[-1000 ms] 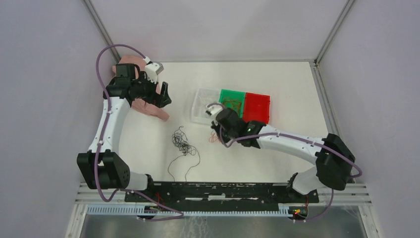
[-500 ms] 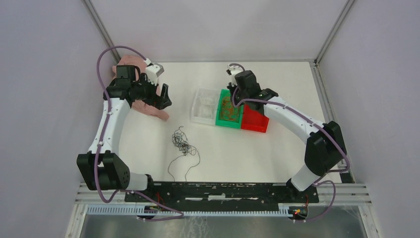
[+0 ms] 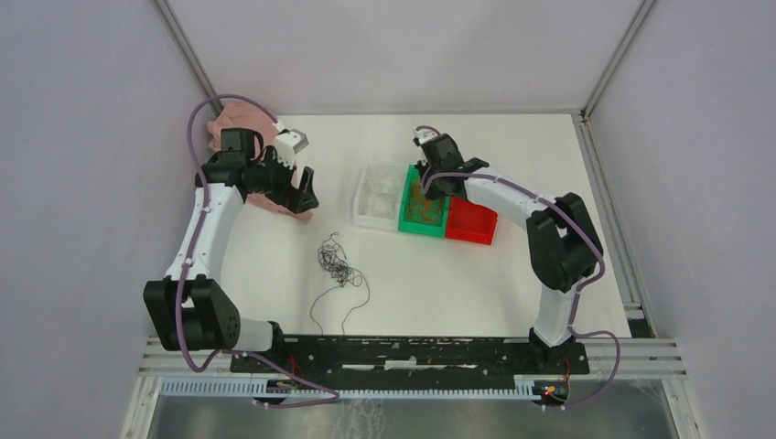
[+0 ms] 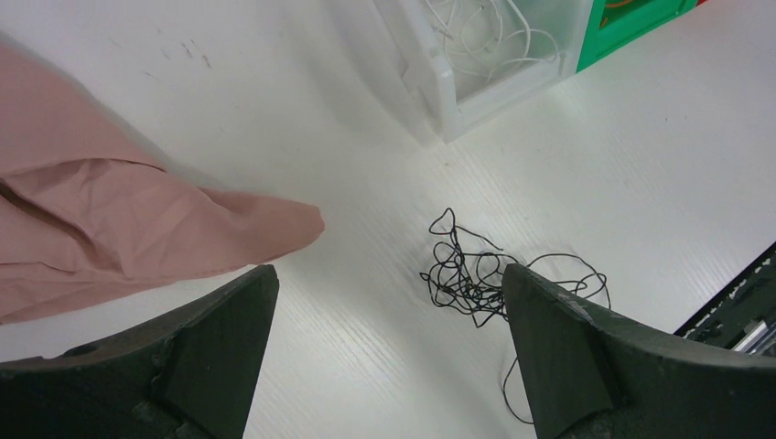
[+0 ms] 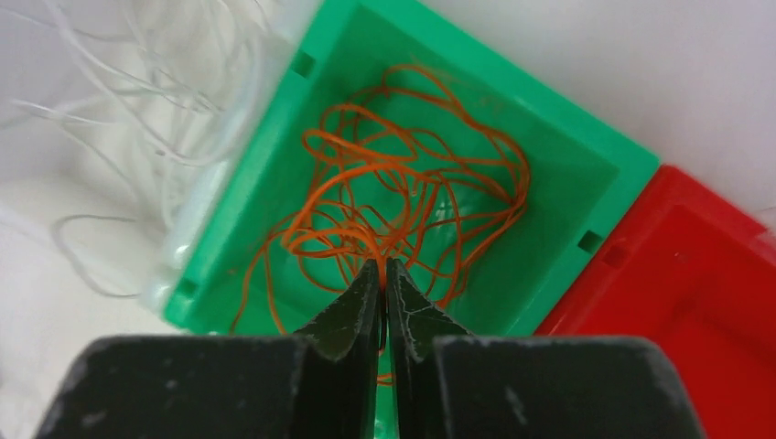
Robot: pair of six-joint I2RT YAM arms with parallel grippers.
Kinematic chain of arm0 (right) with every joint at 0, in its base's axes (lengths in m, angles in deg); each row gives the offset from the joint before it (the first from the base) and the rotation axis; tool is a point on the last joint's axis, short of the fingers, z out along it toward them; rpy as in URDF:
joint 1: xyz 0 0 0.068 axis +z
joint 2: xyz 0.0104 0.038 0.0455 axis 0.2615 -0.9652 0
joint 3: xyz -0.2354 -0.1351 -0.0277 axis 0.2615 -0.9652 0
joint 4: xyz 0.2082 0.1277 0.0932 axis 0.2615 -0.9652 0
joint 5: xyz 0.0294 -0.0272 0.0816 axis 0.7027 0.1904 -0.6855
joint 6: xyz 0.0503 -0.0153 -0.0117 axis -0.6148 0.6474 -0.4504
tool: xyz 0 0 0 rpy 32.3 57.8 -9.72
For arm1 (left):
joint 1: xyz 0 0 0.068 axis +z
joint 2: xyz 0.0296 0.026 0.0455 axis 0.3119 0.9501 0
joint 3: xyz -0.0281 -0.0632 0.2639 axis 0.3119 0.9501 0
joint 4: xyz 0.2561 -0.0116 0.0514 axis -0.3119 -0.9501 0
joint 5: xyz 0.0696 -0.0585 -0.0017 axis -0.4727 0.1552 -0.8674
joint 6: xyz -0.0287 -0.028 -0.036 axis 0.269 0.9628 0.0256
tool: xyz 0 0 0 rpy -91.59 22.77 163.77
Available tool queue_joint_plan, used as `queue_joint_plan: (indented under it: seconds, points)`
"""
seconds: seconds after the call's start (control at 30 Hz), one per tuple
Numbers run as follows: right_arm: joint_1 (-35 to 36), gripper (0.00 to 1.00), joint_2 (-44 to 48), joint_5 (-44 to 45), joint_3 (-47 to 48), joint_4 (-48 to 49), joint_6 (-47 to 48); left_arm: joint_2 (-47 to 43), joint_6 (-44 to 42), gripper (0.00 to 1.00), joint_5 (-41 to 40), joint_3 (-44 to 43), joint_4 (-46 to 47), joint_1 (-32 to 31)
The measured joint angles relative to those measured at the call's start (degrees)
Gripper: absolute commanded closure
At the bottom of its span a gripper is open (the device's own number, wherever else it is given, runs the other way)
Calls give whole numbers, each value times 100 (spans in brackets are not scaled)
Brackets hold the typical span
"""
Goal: Untangle the cables
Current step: Place the cable in the bin.
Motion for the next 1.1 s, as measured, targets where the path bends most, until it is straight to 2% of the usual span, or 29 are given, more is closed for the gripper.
queue_joint_plan:
  seconds: [0.17, 0.4, 0.47, 0.6, 0.83, 0.97, 1.1]
  points:
    - [2, 85, -415, 133, -164, -114, -83, 2, -76, 1, 7, 24, -85, 0]
    - [39, 57, -503, 393, -125, -101, -96, 2, -216, 1, 0, 26, -170, 0]
    - [52, 46, -507, 509, -92, -107, -85, 2, -260, 1, -9, 31, -243, 0]
    - [81, 3, -400, 739, -61, -87, -103, -13, -374, 1, -15, 96, -345, 0]
    - [74, 1, 442, 1126, -61, -212, -162, -199, -415, 1, -44, 201, -529, 0]
    - [70, 1, 1099, 1244, -33, -391, -579, -352, -417, 1, -127, 227, -544, 0]
    - [37, 0, 1786, 732, -282, -245, -748, -557, -420, 1, -170, 389, -544, 0]
